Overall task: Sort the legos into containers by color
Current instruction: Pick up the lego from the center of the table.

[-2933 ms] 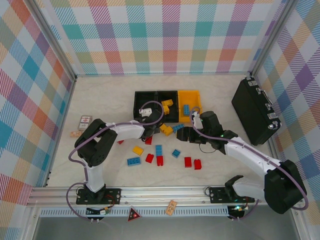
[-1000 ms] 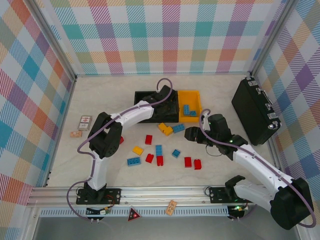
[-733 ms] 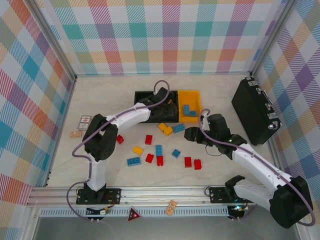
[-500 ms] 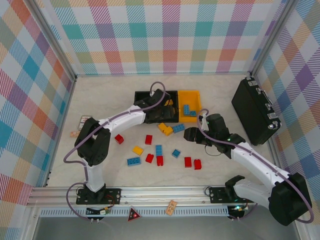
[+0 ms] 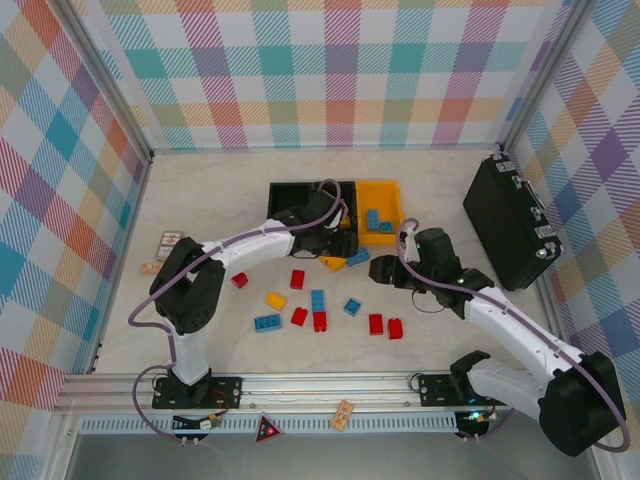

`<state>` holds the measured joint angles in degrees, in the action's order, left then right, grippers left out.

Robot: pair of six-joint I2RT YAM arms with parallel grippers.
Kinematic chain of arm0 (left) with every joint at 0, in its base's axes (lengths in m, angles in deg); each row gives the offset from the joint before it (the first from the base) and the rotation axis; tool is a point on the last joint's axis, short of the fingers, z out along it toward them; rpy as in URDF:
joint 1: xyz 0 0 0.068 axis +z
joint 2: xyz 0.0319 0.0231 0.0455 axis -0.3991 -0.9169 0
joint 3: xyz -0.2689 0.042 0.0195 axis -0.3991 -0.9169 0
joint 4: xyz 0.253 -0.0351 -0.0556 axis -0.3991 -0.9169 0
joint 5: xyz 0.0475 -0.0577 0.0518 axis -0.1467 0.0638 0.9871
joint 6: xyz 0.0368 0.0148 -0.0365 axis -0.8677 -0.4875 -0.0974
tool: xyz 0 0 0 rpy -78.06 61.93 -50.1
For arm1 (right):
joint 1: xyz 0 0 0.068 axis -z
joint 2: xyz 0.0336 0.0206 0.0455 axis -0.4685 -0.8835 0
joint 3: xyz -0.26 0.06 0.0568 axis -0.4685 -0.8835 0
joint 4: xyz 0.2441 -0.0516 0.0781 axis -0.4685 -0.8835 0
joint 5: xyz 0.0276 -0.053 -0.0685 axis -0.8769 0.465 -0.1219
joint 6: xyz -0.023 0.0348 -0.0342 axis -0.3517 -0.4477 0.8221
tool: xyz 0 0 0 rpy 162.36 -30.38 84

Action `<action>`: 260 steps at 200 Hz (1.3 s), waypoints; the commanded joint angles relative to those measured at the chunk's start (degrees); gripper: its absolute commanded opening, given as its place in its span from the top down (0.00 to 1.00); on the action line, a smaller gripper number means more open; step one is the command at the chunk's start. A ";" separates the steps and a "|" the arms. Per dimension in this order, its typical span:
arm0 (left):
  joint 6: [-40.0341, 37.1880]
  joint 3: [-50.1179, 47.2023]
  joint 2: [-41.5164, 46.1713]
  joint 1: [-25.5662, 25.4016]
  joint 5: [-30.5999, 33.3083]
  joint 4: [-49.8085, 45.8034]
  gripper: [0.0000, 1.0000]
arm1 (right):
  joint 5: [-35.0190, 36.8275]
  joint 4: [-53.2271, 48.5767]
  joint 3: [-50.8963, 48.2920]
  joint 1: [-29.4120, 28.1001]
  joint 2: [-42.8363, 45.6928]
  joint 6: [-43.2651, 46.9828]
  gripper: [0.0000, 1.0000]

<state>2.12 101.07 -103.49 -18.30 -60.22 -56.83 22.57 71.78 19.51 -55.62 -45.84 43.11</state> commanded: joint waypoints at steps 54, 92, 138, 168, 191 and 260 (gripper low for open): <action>-5.73 4.32 -6.12 -2.39 1.35 -4.72 0.37 | 0.01 -0.69 -1.21 0.67 1.75 1.17 0.38; -5.04 3.82 -6.07 -2.98 1.17 -6.47 0.38 | -0.10 -0.49 -1.27 0.78 1.72 0.99 0.38; -2.76 -0.02 -2.14 -4.75 -0.90 -8.15 0.39 | 0.08 0.19 -1.72 0.88 1.49 0.63 0.38; -2.68 -1.13 0.96 -6.02 -0.16 -9.42 0.39 | -0.18 0.56 -1.58 0.88 0.86 0.59 0.38; -3.81 0.23 2.40 -5.93 1.87 -11.00 0.39 | -0.36 0.69 -1.46 0.88 1.02 0.55 0.38; -8.69 3.80 -2.43 -5.91 6.14 -14.65 0.36 | -0.36 -0.51 -2.44 0.96 3.26 0.72 0.38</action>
<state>-3.98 103.17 -103.38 -24.03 -55.81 -68.78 22.53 71.59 17.72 -55.05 -44.09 43.09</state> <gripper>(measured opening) 0.638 0.624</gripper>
